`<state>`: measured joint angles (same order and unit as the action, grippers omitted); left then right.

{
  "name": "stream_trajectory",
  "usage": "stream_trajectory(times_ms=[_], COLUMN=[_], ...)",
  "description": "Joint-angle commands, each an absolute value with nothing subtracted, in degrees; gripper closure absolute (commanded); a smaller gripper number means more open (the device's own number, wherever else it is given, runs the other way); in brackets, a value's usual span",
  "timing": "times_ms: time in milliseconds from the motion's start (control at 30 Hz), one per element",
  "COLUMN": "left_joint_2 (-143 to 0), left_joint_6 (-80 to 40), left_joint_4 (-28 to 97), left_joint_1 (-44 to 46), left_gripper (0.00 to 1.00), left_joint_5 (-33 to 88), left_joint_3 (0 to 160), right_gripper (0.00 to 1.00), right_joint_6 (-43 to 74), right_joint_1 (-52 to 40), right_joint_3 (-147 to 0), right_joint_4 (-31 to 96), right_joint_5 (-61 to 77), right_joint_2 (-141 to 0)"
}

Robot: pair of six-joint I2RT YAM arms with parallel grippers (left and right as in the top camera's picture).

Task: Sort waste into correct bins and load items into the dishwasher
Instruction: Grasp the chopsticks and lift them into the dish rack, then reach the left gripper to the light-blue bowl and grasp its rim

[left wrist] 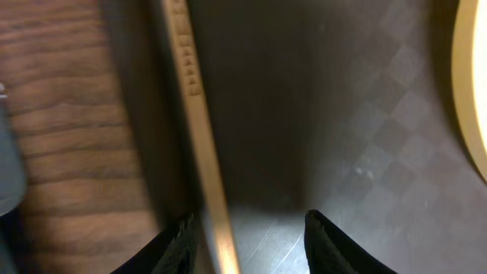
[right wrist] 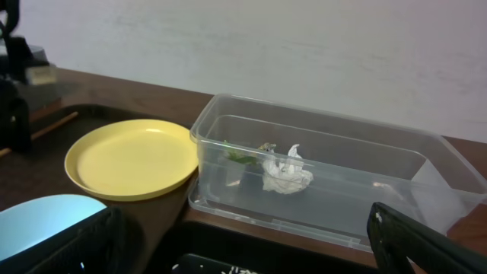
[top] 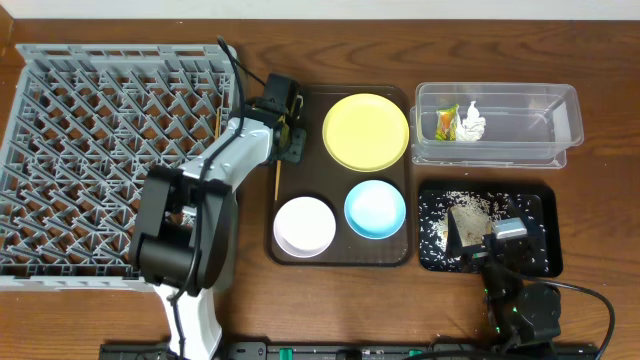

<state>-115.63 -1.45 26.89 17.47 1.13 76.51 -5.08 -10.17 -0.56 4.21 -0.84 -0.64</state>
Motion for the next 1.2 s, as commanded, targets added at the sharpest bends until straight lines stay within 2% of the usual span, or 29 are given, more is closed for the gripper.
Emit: stream_trajectory(times_ms=[0,100,300,400,633,867,1167], left_joint_2=[-119.0,-120.4,-119.1,-117.2,-105.2,-91.7,-94.3], left_joint_6=[-1.8,-3.1,-3.7,-3.7,-3.7,-3.7,-3.7], left_joint_4=[27.4,28.1,29.1,31.3,41.1,49.0,50.1], left_joint_1=[17.3,17.5,17.5,17.5,17.4,17.2,11.6], left_gripper=[0.53,0.59,0.85,0.94,0.94,0.94,0.94], left_joint_5=[-0.6,-0.4,4.6,6.8,5.1,-15.7,-18.7], left_joint_3=[76.4,76.4,76.4,77.0,80.4,80.4,74.6], right_gripper=[0.01,0.01,0.01,0.01,0.01,0.01,0.01], right_joint_6=[-5.6,-5.7,-5.7,-5.7,-5.7,-5.7,-5.7], right_joint_1=[-9.5,-9.5,-9.5,-9.5,-9.5,-9.5,-9.5], right_joint_3=[-0.3,-0.3,-0.3,-0.3,-0.3,-0.3,-0.3], right_joint_4=[4.2,4.2,4.2,4.2,4.2,4.2,4.2], right_joint_5=[-0.6,-0.6,-0.6,-0.6,-0.6,-0.6,-0.6], right_joint_2=[-0.5,-0.5,-0.5,-0.5,-0.5,-0.5,-0.5])
